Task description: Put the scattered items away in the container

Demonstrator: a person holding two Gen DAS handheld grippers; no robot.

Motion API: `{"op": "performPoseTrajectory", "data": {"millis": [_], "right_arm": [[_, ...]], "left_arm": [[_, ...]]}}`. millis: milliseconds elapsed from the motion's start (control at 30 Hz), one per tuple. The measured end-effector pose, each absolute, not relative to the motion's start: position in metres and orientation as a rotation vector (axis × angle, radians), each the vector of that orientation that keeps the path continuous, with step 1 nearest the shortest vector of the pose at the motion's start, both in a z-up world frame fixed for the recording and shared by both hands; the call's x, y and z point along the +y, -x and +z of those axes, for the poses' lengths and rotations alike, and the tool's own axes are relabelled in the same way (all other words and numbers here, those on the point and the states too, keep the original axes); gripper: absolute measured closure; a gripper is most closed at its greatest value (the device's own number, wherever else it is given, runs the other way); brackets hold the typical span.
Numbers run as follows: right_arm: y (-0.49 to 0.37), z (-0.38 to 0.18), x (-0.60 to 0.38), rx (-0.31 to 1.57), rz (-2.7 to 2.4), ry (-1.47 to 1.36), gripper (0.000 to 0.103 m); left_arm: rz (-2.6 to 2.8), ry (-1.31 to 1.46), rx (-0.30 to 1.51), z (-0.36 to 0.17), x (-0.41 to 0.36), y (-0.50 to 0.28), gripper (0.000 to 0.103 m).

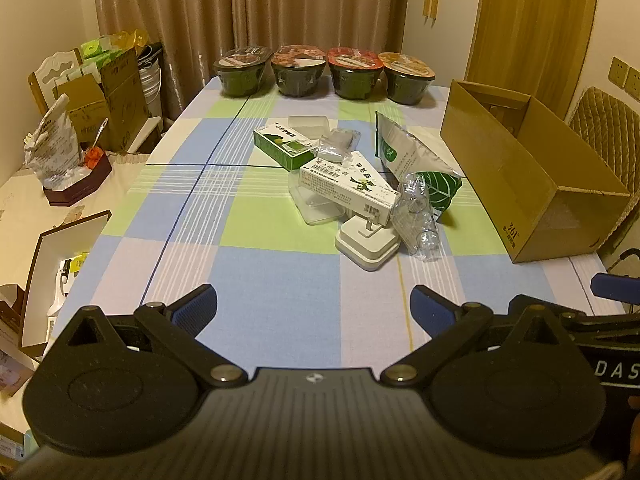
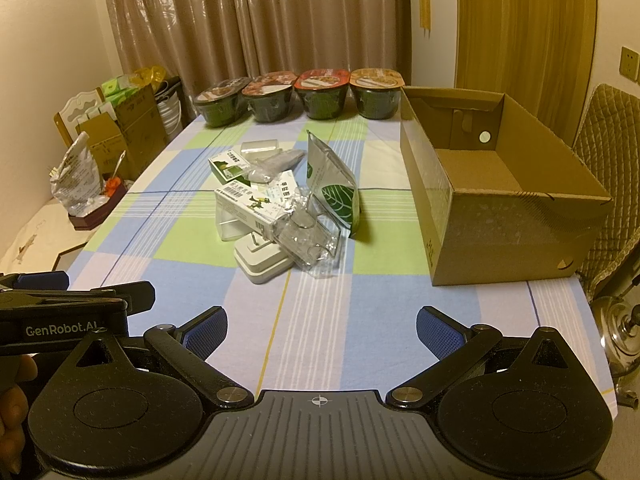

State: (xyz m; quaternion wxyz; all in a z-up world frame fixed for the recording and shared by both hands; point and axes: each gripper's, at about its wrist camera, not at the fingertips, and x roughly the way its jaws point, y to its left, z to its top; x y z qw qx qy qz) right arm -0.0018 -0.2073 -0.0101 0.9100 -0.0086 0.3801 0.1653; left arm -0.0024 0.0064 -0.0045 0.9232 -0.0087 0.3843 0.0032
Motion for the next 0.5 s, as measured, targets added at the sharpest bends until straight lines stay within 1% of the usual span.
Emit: {"op": "performPoseTrajectory", "data": {"millis": [500], "right_arm": [[0.0025,-0.0109,-0.2077,0.787,0.342,0.020,0.000]], "left_arm": [[0.006,0.033,0.797,-0.0032,0.0074,0.0023,0.002]]}}
